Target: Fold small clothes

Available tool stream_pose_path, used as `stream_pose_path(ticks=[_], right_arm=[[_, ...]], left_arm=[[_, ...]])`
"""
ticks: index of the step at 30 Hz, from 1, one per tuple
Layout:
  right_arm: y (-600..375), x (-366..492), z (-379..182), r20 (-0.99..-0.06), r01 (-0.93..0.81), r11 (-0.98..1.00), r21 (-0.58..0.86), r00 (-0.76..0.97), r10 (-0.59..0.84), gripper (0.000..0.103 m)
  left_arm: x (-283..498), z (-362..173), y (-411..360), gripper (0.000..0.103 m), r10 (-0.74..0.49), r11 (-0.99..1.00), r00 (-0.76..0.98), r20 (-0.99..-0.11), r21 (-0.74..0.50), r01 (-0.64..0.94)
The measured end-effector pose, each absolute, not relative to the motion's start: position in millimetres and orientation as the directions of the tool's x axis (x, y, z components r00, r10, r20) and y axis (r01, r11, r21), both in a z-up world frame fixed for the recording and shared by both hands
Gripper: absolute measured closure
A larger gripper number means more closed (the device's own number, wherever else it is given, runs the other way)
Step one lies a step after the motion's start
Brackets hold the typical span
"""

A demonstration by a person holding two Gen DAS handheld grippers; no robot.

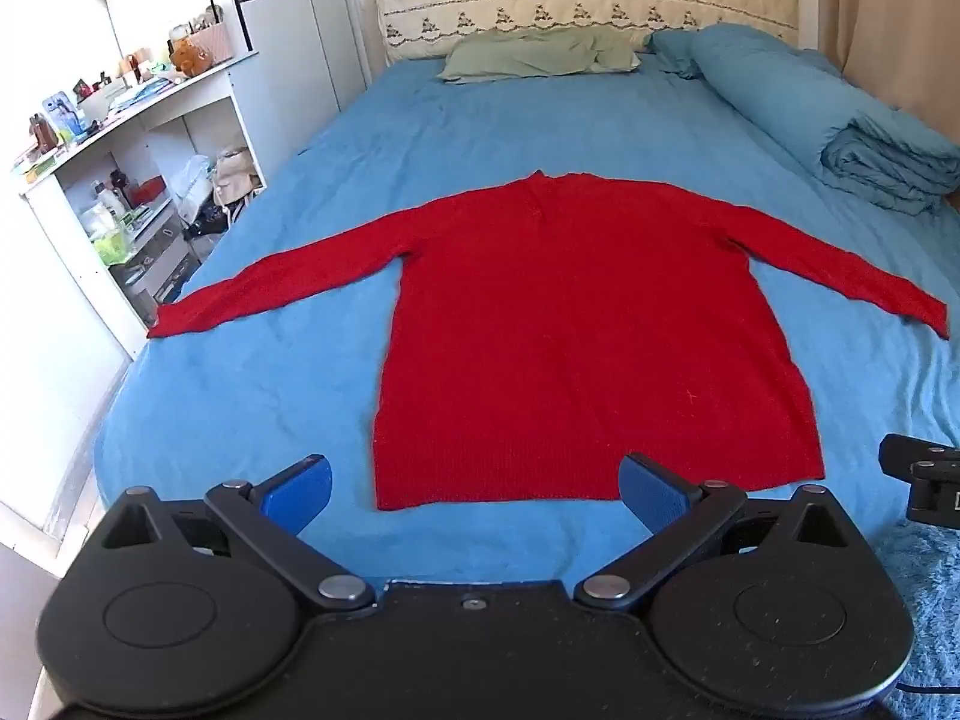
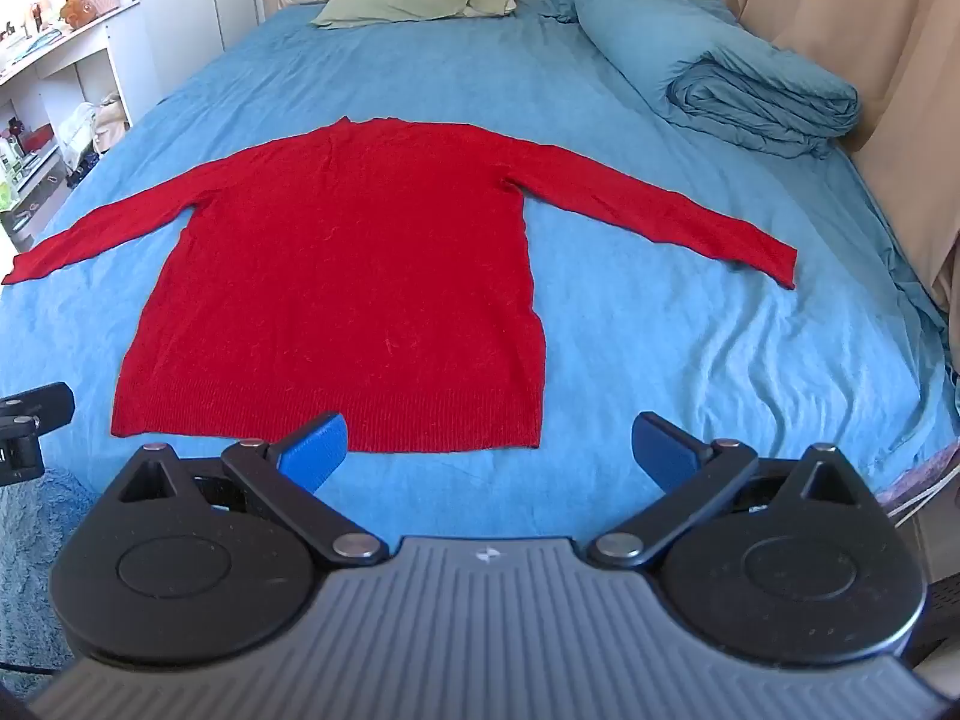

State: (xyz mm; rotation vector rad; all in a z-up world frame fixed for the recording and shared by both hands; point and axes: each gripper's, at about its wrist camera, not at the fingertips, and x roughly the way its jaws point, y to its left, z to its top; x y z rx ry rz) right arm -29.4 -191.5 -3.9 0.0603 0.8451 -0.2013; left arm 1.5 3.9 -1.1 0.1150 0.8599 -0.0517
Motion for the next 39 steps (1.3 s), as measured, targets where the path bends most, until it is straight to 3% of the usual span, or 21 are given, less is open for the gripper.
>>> stream_pose_path(ticks=[39], right_arm=[[-192,-28,-8,-0.753,0.189,0.982,-0.024,0.642,-0.142,0.0]], left_arm=[[-4,5,8,0.0,-0.003,0.996,0.67,-0.742,0.056,0.067]])
